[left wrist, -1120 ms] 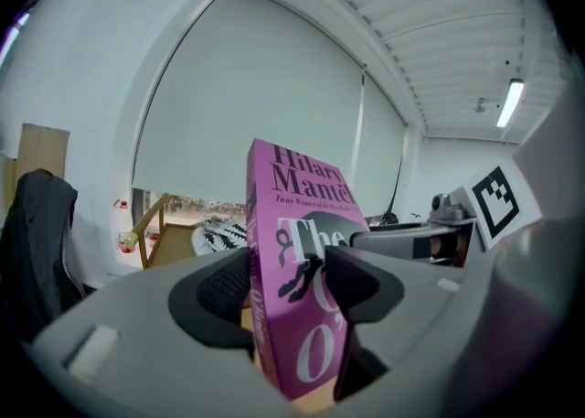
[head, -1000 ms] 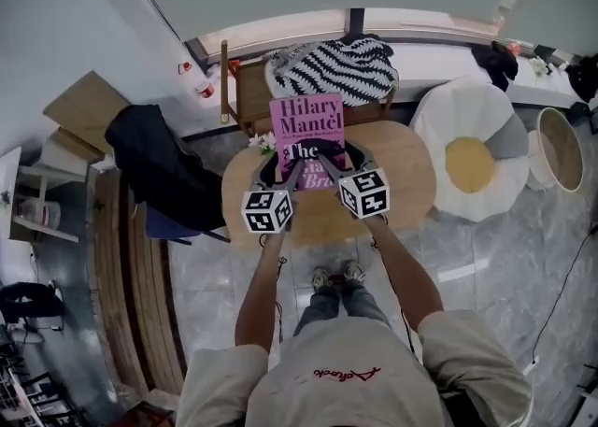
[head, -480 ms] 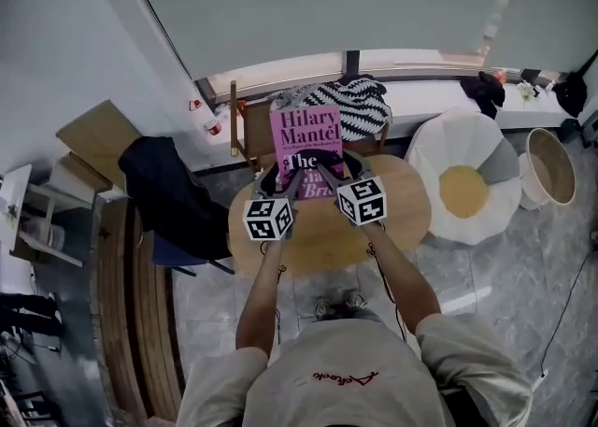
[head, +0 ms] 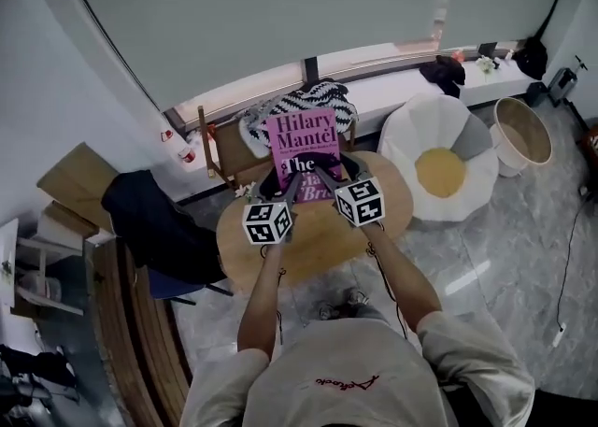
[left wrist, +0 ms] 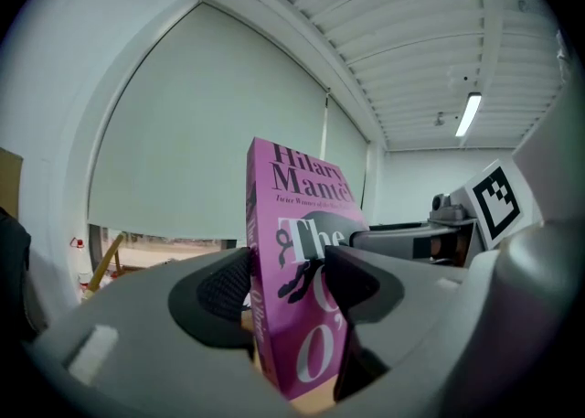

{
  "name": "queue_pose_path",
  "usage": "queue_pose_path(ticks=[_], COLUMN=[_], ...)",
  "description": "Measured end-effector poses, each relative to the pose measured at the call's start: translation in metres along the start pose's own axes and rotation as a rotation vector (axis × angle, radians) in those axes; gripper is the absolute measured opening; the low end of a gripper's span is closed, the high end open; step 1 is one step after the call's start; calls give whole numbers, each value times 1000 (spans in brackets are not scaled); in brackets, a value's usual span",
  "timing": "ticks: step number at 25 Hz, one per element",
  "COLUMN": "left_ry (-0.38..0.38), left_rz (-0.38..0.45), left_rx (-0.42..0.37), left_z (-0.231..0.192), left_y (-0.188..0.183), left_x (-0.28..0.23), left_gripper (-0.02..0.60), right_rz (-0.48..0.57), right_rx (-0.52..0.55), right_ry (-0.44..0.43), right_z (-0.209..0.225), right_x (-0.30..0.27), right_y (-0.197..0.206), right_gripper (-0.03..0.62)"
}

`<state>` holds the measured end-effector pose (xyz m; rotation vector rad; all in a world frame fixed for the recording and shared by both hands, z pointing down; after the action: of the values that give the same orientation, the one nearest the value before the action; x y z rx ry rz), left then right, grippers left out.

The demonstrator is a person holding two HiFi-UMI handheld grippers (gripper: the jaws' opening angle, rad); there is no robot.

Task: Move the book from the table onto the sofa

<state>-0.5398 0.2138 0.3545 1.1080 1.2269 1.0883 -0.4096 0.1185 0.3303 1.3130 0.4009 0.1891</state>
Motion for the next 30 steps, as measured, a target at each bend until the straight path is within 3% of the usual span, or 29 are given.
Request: queue_pose_path(ticks=[8,18,24,30], left_ry=[226,521,655,735], left_rz=[18,41,46,46], left_rx=[-20,-73,-99,-125], left_z=[80,249,350,422], left_y=[-9,-27,-43,-52], left_x=[-50,-103,-120,-122], left_gripper=[261,261,261,261], right_rz=[39,119,154,190], right_rx=[-32,-77,-109,-145], right_ry=[218,507,641,709], right_z=[57,139,176,199], right_x=[81,240,335,403], right_y=[1,8,8,15], right_gripper=[261,261,259,259])
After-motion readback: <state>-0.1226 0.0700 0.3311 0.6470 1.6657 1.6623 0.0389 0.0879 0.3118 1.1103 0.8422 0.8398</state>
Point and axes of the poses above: the fingertips, and each gripper's own axes: x backward along the fingers, z to its right, y out of its underside, the point moved 6 cm from there along x, backward along the fingers, and after that the axes turned 11 degrees about -x, right-handed, at the moved point
